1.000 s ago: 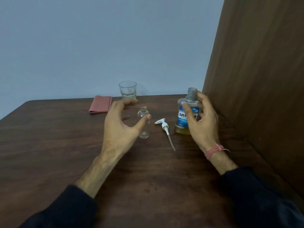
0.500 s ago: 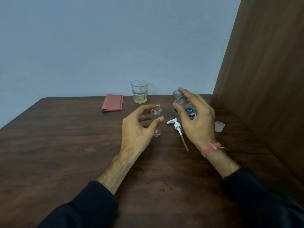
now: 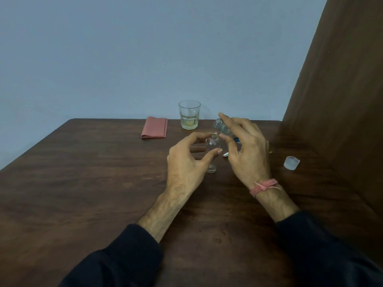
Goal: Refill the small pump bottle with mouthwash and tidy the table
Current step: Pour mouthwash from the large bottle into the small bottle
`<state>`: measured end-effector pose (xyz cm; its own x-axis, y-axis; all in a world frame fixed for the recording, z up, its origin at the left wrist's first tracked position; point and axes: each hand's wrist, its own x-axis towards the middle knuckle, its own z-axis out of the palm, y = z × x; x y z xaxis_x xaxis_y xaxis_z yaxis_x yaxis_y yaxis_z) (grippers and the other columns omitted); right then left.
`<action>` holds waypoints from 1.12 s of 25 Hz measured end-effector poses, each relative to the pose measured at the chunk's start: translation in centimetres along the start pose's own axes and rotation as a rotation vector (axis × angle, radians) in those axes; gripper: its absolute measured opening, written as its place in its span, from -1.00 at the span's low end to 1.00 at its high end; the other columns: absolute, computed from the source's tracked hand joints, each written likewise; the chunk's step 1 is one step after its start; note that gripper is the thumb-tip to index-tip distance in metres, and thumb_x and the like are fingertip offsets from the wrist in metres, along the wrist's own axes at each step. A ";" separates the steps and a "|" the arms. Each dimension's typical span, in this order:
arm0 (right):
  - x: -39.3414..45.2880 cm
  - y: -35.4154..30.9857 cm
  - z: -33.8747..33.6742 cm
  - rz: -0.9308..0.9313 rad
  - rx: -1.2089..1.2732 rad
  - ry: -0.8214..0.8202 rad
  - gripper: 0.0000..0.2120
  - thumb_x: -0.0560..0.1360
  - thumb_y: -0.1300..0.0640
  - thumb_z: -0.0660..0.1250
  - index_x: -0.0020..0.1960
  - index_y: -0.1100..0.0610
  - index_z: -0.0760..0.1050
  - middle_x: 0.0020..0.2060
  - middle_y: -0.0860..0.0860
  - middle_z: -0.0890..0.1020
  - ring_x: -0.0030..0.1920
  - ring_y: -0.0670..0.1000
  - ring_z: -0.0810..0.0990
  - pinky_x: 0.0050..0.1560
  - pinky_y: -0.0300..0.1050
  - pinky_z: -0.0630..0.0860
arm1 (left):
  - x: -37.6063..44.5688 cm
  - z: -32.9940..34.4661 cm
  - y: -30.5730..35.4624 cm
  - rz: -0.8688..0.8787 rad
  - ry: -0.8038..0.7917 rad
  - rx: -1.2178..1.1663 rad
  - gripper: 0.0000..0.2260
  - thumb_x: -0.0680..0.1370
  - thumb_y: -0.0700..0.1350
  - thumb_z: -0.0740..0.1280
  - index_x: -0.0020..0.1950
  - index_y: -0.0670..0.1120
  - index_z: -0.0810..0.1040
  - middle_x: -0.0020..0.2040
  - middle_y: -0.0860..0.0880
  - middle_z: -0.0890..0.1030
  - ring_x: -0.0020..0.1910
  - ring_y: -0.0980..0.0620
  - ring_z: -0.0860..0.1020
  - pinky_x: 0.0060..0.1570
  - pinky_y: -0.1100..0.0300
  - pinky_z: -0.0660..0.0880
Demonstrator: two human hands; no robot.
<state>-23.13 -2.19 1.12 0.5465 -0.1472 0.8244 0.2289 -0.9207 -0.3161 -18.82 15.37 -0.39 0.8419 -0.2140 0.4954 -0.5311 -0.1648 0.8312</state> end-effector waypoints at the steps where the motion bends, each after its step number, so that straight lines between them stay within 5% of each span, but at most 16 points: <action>1: -0.1 0.1 -0.1 -0.005 -0.016 -0.003 -0.46 0.65 0.23 0.45 0.59 -0.03 0.52 0.21 -0.02 0.66 0.21 0.03 0.58 0.22 0.15 0.64 | 0.0 0.0 -0.1 0.001 0.003 0.000 -0.57 0.49 0.17 0.71 0.31 0.17 0.74 0.17 0.23 0.78 0.08 0.24 0.78 0.05 0.06 0.78; 28: -0.2 0.4 -0.9 -0.137 -0.367 -0.011 -0.32 0.50 0.35 0.49 0.56 -0.02 0.50 0.24 0.04 0.63 0.24 0.12 0.55 0.22 0.18 0.53 | 0.1 0.2 -0.4 -0.021 0.011 -0.002 -0.58 0.47 0.20 0.72 0.29 0.20 0.77 0.15 0.25 0.79 0.07 0.24 0.78 0.13 0.00 0.76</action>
<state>-23.87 -2.85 1.22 0.5402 -0.0117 0.8414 -0.0014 -0.9999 -0.0130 -18.49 15.26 -0.72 0.8539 -0.2000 0.4805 -0.5130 -0.1672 0.8420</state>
